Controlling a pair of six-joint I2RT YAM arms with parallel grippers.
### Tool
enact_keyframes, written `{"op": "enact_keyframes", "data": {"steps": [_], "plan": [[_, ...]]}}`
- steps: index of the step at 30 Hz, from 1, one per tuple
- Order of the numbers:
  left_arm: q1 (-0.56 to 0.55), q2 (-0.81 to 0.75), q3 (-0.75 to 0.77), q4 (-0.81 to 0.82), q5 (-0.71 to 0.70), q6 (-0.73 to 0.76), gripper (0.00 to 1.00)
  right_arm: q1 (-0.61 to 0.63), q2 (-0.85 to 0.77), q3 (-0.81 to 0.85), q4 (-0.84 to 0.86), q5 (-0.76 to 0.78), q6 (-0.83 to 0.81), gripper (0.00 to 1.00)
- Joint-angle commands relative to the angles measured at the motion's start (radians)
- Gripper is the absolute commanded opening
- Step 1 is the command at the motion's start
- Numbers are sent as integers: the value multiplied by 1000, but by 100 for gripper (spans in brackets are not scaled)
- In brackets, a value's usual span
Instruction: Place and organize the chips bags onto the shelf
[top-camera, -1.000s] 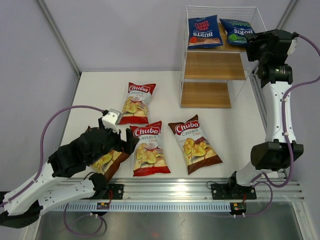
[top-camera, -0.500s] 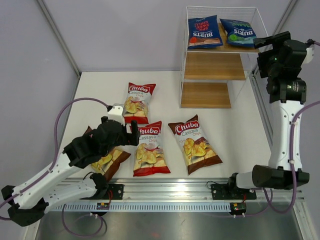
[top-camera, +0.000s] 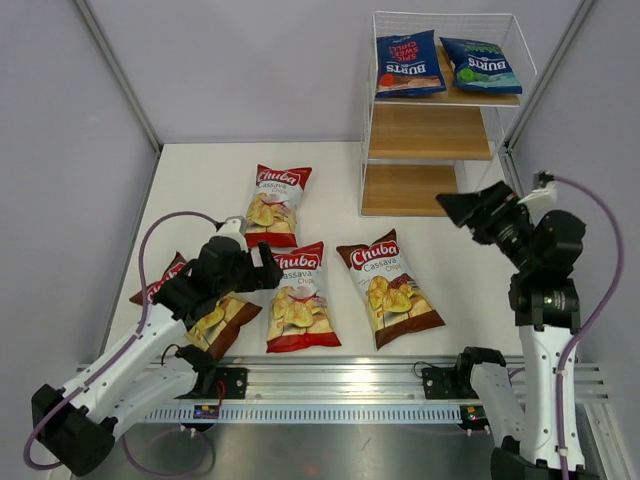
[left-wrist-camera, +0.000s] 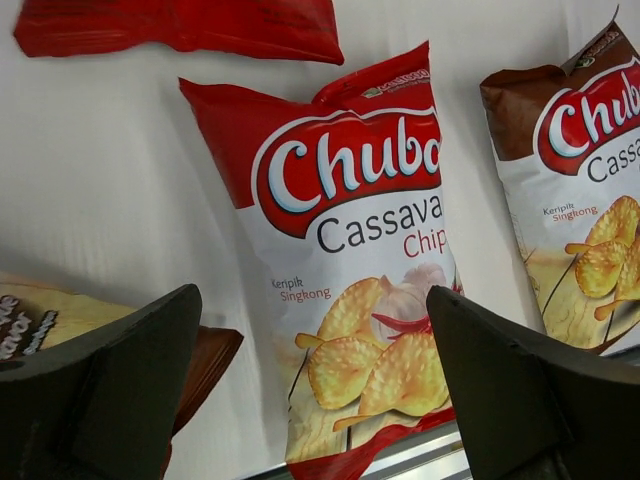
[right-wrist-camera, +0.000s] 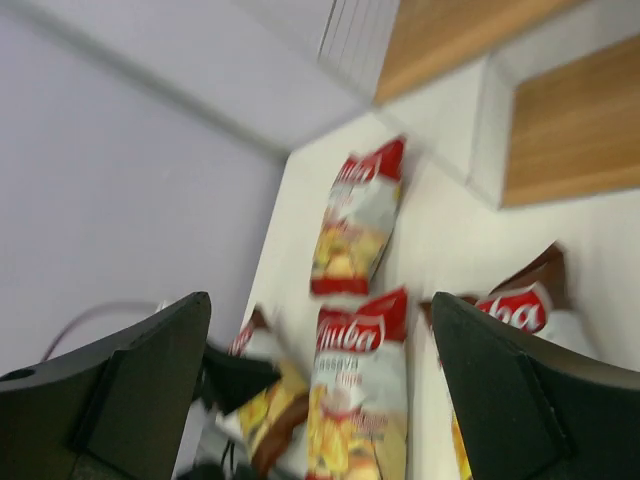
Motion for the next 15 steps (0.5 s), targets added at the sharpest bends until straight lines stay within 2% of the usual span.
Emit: {"op": "enact_keyframes", "data": {"steps": [1, 2, 5, 10, 15], "plan": [[34, 22, -52, 197, 207, -17, 99, -1, -145, -280, 331, -527, 143, 100], [43, 28, -66, 215, 227, -25, 99, -1, -179, -328, 362, -553, 218, 99], [51, 65, -115, 286, 290, -46, 99, 0, -287, -431, 369, -642, 238, 100], [60, 155, -183, 336, 279, -89, 99, 46, -365, -435, 301, -655, 218, 99], [69, 228, -259, 477, 361, -117, 99, 78, -386, -384, 260, -679, 189, 99]]}}
